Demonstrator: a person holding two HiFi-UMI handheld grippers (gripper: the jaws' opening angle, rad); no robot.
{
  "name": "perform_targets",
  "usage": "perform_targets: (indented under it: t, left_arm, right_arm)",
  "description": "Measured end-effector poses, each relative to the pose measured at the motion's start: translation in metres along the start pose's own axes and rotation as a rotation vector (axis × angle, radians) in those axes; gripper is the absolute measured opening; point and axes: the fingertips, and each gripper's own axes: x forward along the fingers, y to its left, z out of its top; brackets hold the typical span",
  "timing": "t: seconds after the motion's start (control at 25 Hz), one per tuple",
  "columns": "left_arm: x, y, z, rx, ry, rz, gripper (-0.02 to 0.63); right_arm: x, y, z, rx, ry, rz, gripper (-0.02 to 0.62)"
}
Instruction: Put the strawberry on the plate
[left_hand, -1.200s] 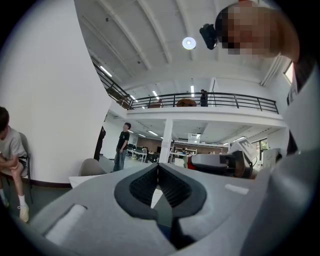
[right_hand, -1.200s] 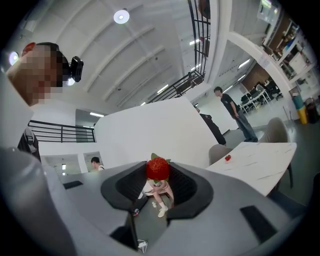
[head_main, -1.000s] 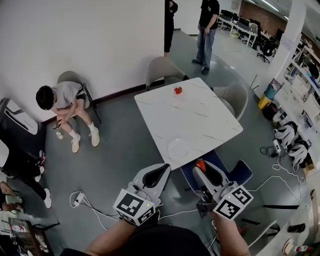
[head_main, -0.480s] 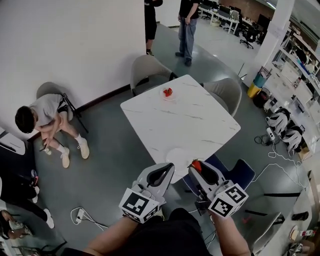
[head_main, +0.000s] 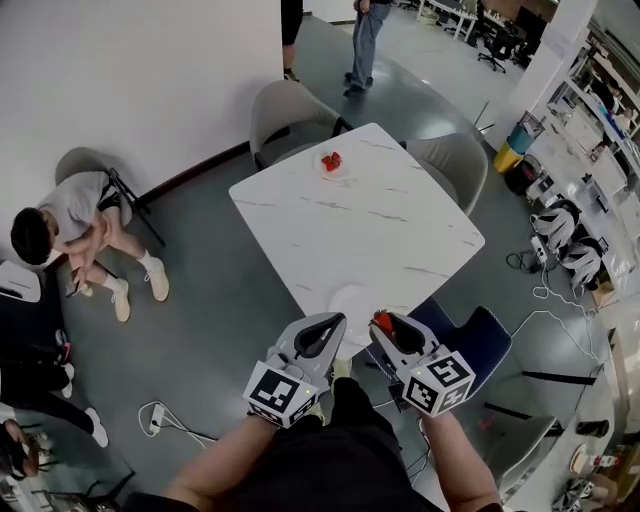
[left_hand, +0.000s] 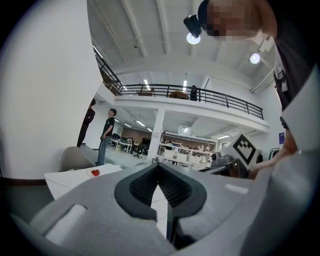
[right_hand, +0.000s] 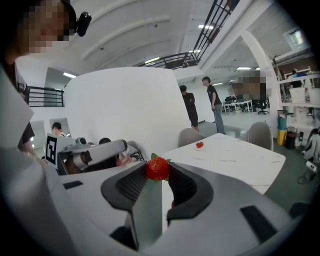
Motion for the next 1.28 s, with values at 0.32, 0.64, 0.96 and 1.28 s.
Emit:
perform_targets:
  t: [0.32,0.64,0.96,1.28]
  left_arm:
    - [0.043,0.023,-0.042,-0.031,0.068,0.003,0.009]
    - [0.068,0.048,-0.075,-0.043,0.147,0.061,0.009]
    - [0.075,0.070,-0.098,-0.084,0.194,0.106,0.009]
    - [0.076,0.084,-0.106,-0.107,0.213,0.135,0.009]
  right_arm:
    - [0.050,-0.054,-0.063,-0.078,0.180,-0.032,0.140]
    - [0.098,-0.097,-0.134,-0.158,0.390,-0.010,0.140]
    - [0.135,-0.113,-0.182,-0.250,0.582,0.018,0.140]
    - [0.151,-0.127,-0.212,-0.316,0.731,0.020,0.140]
